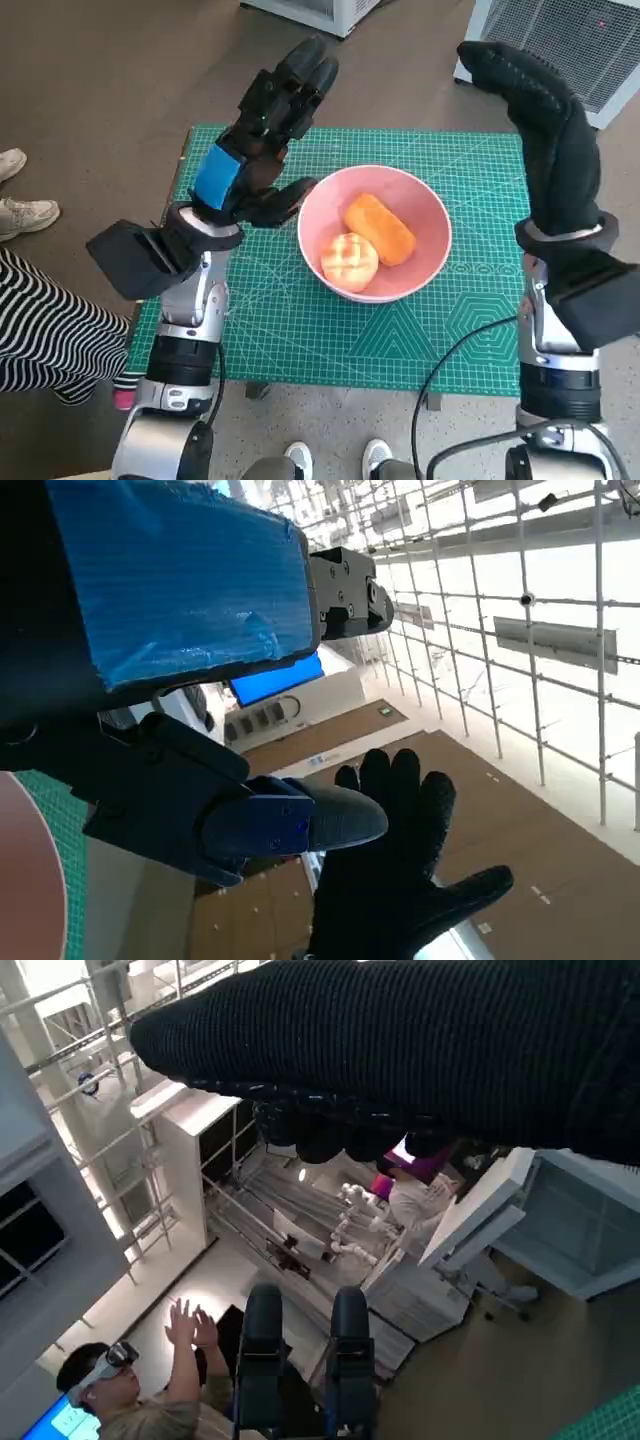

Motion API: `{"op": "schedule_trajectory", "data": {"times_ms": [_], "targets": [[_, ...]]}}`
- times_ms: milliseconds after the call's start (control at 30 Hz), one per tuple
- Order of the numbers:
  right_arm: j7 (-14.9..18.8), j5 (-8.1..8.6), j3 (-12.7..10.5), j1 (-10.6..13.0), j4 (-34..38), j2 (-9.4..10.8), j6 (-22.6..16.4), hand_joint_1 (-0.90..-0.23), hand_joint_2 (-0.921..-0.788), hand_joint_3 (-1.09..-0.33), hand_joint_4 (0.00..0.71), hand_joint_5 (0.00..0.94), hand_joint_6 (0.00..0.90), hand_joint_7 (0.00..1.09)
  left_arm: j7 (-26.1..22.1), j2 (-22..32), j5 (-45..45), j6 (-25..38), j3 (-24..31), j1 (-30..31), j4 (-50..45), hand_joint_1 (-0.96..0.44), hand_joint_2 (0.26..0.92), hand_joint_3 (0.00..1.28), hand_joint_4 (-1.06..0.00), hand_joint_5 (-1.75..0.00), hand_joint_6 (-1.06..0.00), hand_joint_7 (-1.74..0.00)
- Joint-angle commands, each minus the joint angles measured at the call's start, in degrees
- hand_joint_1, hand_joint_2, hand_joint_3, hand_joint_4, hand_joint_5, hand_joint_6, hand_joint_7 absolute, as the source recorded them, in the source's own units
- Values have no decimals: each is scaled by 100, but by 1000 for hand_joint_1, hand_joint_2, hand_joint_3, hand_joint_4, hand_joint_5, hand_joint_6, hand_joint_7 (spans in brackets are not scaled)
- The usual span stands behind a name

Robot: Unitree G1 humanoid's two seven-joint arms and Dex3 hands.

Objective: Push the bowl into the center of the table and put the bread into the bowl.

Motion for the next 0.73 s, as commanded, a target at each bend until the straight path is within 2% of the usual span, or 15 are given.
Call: {"op": "schedule_trajectory", "data": {"times_ms": [33,733], "targets": [[6,-13,12,75,107,19,-9,-737,-921,-807,151,0,-1,522,-54,-26,-65,59,-12,-18,-51,-726,921,380,-72,-6,1,-287],[-9,-22,14,51,74,8,60,-735,-921,-808,149,0,-1,522,-149,-22,-127,192,4,-61,-109,-726,921,348,-71,-6,1,-311]]}}
